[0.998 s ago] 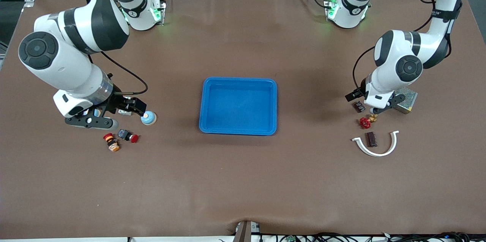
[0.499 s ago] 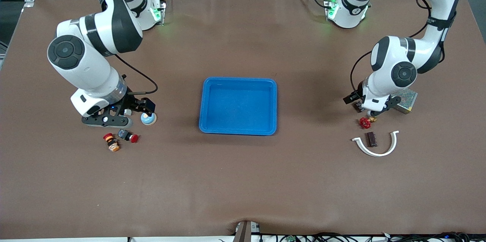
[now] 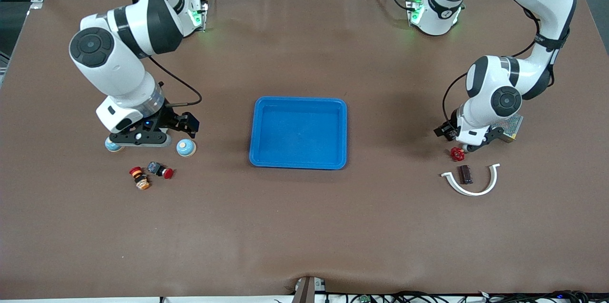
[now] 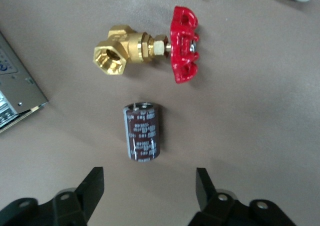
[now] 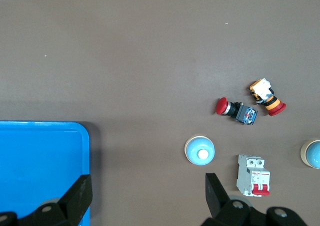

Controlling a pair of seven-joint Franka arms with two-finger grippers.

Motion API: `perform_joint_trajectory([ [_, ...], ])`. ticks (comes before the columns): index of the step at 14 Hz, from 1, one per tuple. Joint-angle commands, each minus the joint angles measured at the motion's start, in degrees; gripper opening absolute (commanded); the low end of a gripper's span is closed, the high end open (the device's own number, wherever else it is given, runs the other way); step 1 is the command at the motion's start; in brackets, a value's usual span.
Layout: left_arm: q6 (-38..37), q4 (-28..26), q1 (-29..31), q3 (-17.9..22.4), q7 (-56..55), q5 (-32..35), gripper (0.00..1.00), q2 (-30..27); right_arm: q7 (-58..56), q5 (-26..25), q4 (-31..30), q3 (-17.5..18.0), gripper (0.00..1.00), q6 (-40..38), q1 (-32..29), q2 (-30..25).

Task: Place electrolytic capacitor and blue bell in tray
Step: 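Grasp the capacitor with the left gripper while the right gripper grasps the bell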

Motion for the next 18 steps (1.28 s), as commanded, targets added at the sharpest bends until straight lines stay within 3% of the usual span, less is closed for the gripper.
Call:
perform_joint_trajectory([
  [1,2.17,0.15,0.17,0.13,-0.77,1.52,0.78,1.52,0.30,-1.33,-5.27,-0.29,1.00,2.34,0.47,-3.73],
  [5,3.76,1.38,2.62,0.22,-0.77,4.94,0.71,3.72,-0.22,-3.35,-7.64,-0.29,1.00,3.13,0.20,-3.73],
  [6,3.85,1.56,2.71,0.22,-0.77,5.38,0.65,3.90,-1.10,-3.44,-8.61,-0.29,1.00,3.83,0.12,-3.73],
  [12,3.85,3.41,2.71,0.22,-0.86,5.39,0.00,5.48,-6.64,-3.44,-12.74,-0.55,1.00,7.08,-2.43,-3.29],
  [18,2.97,5.07,2.10,-0.48,-1.82,5.47,0.00,3.90,-16.03,-3.35,-14.33,-0.55,1.00,9.89,-3.84,-1.54],
])
